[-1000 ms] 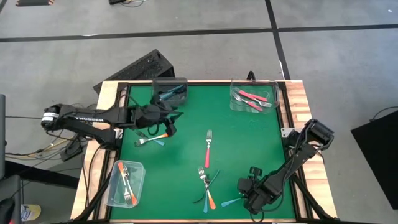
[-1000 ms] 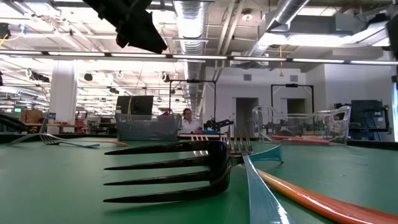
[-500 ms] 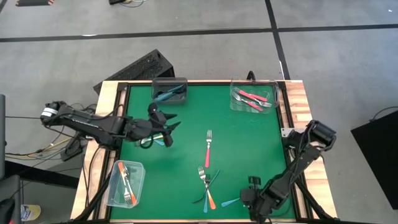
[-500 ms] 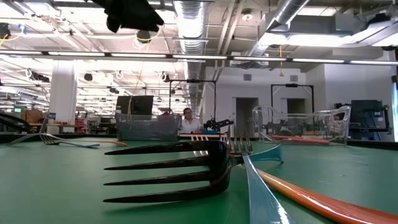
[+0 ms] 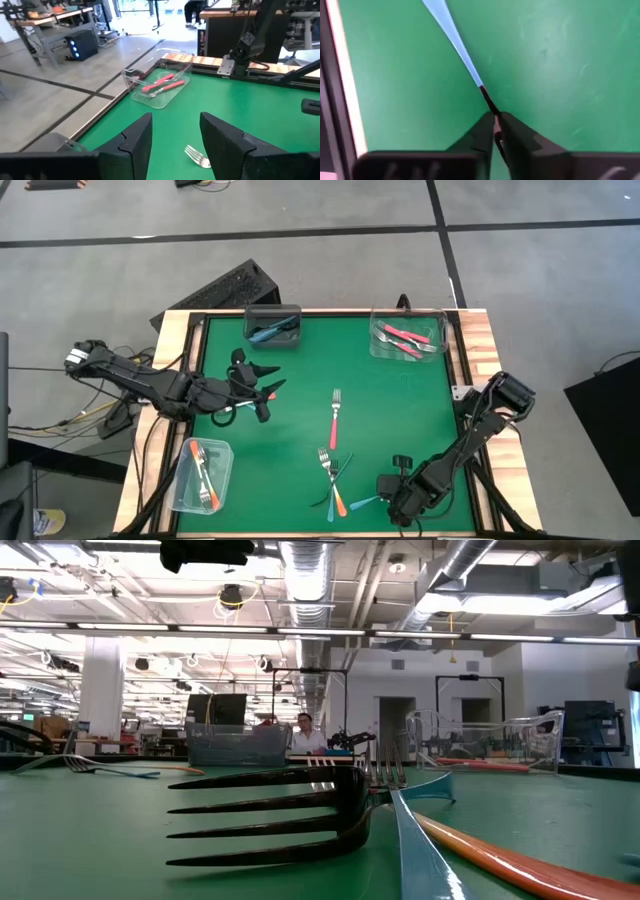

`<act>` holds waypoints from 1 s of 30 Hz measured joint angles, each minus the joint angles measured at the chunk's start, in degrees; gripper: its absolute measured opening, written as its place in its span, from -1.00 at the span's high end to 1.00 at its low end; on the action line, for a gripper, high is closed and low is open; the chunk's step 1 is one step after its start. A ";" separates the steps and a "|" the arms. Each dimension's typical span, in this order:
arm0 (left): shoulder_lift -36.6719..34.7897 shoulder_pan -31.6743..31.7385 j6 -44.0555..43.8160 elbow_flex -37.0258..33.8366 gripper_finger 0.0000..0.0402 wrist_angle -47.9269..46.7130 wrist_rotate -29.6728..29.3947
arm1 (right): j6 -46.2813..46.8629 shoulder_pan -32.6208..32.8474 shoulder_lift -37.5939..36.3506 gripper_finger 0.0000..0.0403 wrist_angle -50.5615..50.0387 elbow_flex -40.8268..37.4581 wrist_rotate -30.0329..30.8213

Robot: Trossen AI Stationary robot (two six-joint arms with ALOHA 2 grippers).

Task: Sort silverware by color (type)
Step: Put the blue fork into the black bin

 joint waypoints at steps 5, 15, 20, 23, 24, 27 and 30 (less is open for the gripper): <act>2.17 -0.11 -1.20 0.00 0.24 -0.72 -0.25 | -4.46 -2.97 0.08 0.92 -0.43 0.00 1.39; 7.72 -2.28 -3.54 0.00 0.24 0.14 -1.67 | -9.88 -7.11 -0.77 0.96 -7.33 -0.45 15.11; 13.96 -3.76 1.55 0.00 0.24 12.12 -0.73 | -5.92 -8.22 -3.41 0.96 -13.52 -3.00 38.18; 19.53 -4.49 7.14 0.07 0.24 23.47 7.01 | -2.51 -9.79 -6.64 0.96 -13.11 -6.94 44.16; 21.22 -4.52 8.45 0.07 0.24 25.88 9.33 | -1.63 -10.28 -8.10 0.96 -12.50 -8.00 44.07; 25.41 -3.80 11.61 0.04 0.24 30.66 11.25 | -1.24 -11.15 -11.68 0.96 -9.60 -10.55 42.81; 28.96 -1.92 11.89 0.04 0.24 33.92 14.11 | -1.26 -10.88 -14.61 0.95 -7.74 -11.50 41.91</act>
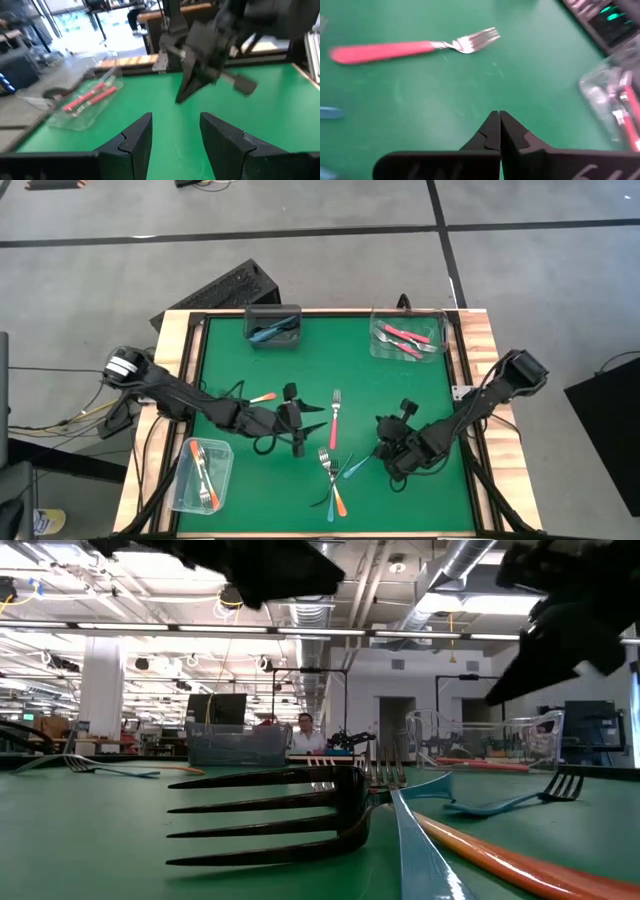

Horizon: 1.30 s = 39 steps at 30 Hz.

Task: Sort silverware by color (type)
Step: Put the blue fork into the black bin

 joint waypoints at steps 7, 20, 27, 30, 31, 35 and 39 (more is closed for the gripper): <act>2.47 1.96 -1.46 -0.06 0.24 3.01 4.11 | -7.61 -0.06 -3.29 0.78 5.55 -0.17 -17.01; 0.78 1.92 -2.06 -0.04 0.24 -2.07 2.05 | -27.66 -4.90 6.29 0.21 22.20 -0.08 -38.84; 0.78 1.70 -2.12 -0.04 0.24 -2.62 2.04 | -31.13 -6.70 9.26 0.29 24.23 0.20 -43.85; 0.78 1.70 -2.20 -0.04 0.24 -2.93 2.01 | -31.13 -7.09 9.38 0.43 23.75 0.21 -43.92; 0.78 1.70 -2.20 -0.04 0.24 -2.92 2.02 | -31.14 -7.17 9.38 0.50 23.75 0.18 -43.96; 0.78 1.72 -2.22 -0.04 0.24 -2.92 2.02 | -31.70 -7.28 8.42 0.86 23.08 0.12 -44.58; 0.76 1.72 -2.22 -0.04 0.24 -2.92 2.04 | -31.86 -7.64 7.38 0.91 22.70 -0.03 -44.97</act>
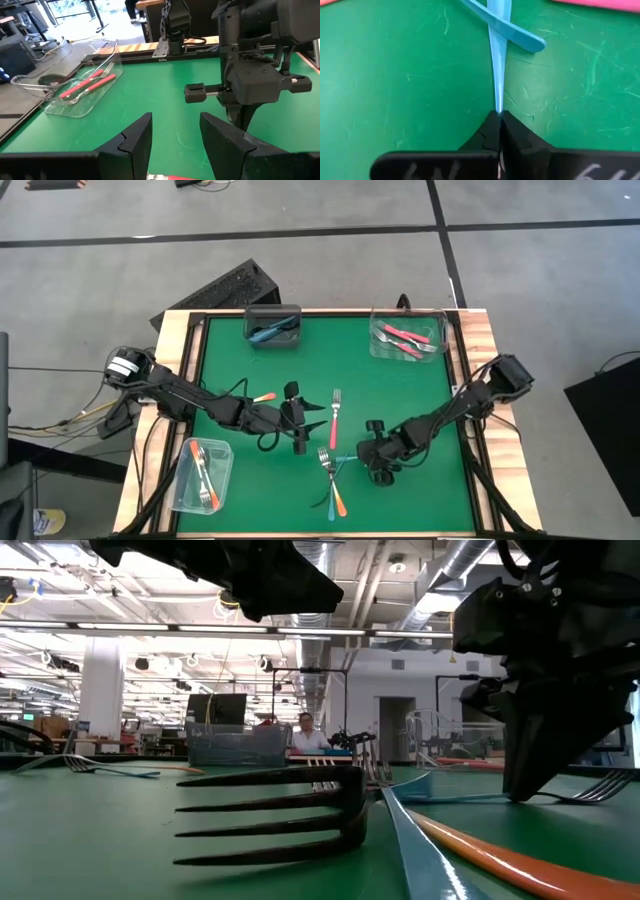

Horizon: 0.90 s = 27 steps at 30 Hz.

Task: Sort silverware by color (type)
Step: Put the blue fork into the black bin

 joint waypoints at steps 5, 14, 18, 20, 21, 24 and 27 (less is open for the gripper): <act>0.00 0.00 0.00 0.00 0.24 0.02 -0.02 | 0.34 0.02 -2.25 0.93 -1.42 -0.25 -0.22; -0.02 0.39 -1.53 0.00 0.24 0.69 1.14 | 0.81 -0.62 -9.90 0.94 -2.41 -0.16 6.02; -0.42 0.39 0.29 0.00 0.24 1.13 -3.53 | 1.68 -1.26 -13.75 0.94 -2.11 -0.15 15.23; -2.05 0.06 1.18 0.00 0.24 -0.58 -6.96 | 3.50 -1.50 -15.69 0.94 -2.13 -0.14 20.87; -3.22 -0.04 1.54 0.00 0.24 -1.19 -8.38 | 4.00 -1.62 -16.54 0.94 -1.73 -0.13 23.07; -6.92 -0.29 2.20 0.01 0.24 -3.89 -9.02 | 4.16 -1.91 -18.57 0.94 -0.28 -0.05 27.07; -9.84 -0.52 2.19 0.02 0.24 -7.37 -8.68 | 2.52 -2.41 -19.77 0.94 2.52 -0.05 29.40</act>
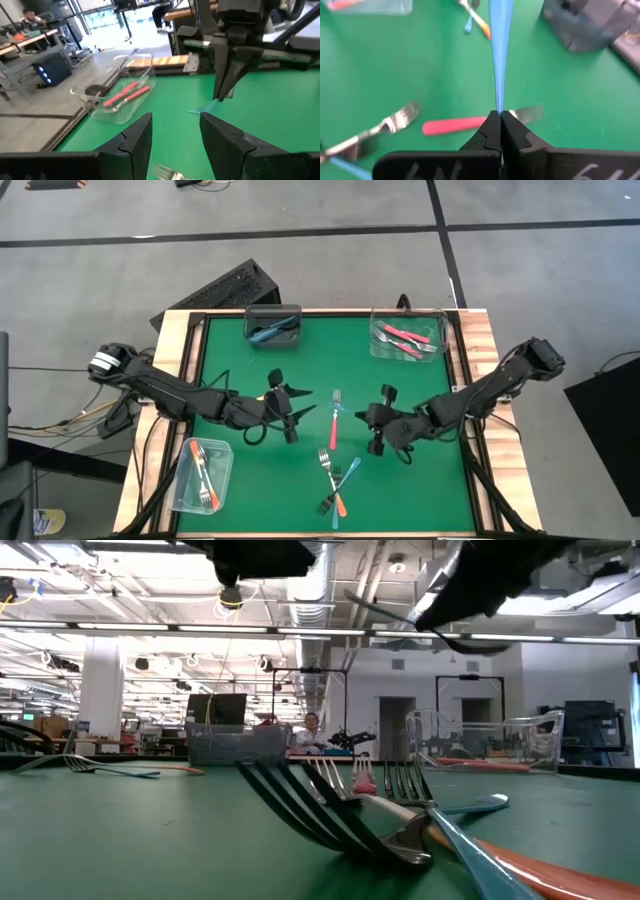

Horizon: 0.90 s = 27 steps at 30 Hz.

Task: Sort silverware by color (type)
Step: Put the blue fork into the black bin

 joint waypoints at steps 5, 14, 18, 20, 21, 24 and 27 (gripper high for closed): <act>-0.53 0.56 0.01 -6.78 0.24 12.88 4.05 | -5.96 -1.25 -0.48 0.94 9.74 0.00 2.97; -0.55 5.34 -0.44 -23.88 0.24 48.99 23.11 | -18.62 -4.79 -0.47 0.95 28.59 0.01 -6.52; -0.50 5.83 0.49 -23.01 0.24 49.14 25.77 | -20.47 -7.23 -0.46 0.95 32.83 0.02 -12.05; -0.50 5.70 1.73 -21.97 0.24 49.18 27.19 | -21.08 -8.28 -0.44 0.95 33.91 0.02 -13.94; -0.50 5.70 2.40 -21.42 0.24 49.02 27.43 | -21.26 -8.87 -0.44 0.95 34.45 0.02 -15.61; -0.50 6.19 3.73 -19.40 0.24 47.25 27.36 | -21.27 -10.01 -0.44 0.95 36.35 0.02 -19.56; -0.50 7.09 3.56 -17.47 0.24 44.16 28.00 | -21.39 -10.51 0.66 0.95 36.86 0.10 -20.34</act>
